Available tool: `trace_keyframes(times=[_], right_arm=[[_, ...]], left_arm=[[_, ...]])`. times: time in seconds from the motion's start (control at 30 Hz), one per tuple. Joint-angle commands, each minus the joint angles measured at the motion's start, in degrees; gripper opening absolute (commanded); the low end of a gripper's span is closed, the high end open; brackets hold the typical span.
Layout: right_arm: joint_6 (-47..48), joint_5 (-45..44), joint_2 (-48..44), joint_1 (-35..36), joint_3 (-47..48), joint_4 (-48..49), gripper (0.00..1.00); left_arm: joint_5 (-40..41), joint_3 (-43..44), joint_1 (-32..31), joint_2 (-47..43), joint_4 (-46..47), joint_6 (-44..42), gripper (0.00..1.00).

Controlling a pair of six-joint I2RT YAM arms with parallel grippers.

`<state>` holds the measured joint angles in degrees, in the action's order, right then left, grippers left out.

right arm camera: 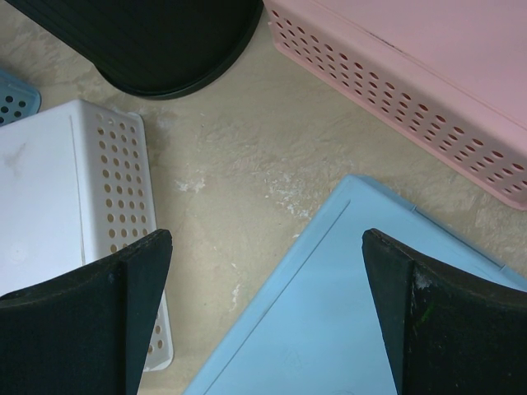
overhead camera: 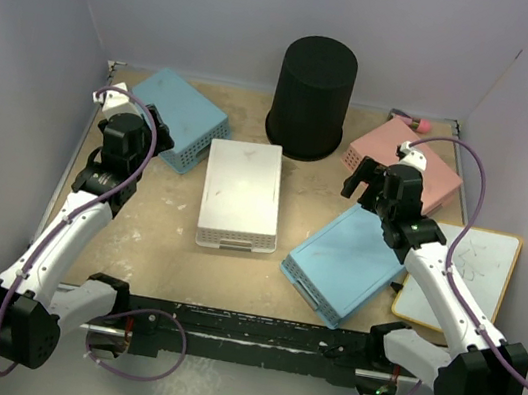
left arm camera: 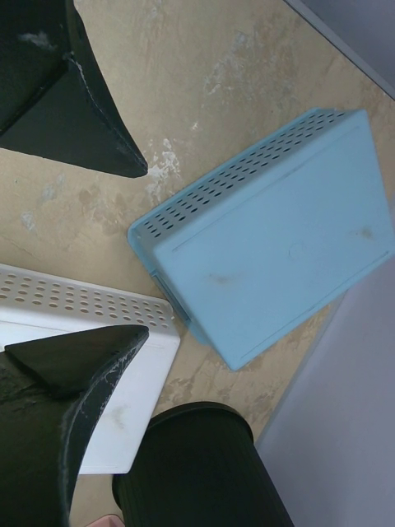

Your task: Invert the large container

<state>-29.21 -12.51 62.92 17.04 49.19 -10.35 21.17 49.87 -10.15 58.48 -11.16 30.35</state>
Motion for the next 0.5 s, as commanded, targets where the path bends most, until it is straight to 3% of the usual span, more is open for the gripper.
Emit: trace_keyframes(times=[0.0,0.47], right_arm=[[-0.7,-0.5,-1.4,0.0,0.3,2.2,1.00],[-0.7,-0.4,-1.4,0.0,0.1,2.2,1.00]], left_arm=[[-0.5,0.0,0.0,-1.0,3.2,-1.1,0.70],[-0.6,-0.3,0.0,-1.2,3.1,-1.3,0.70]])
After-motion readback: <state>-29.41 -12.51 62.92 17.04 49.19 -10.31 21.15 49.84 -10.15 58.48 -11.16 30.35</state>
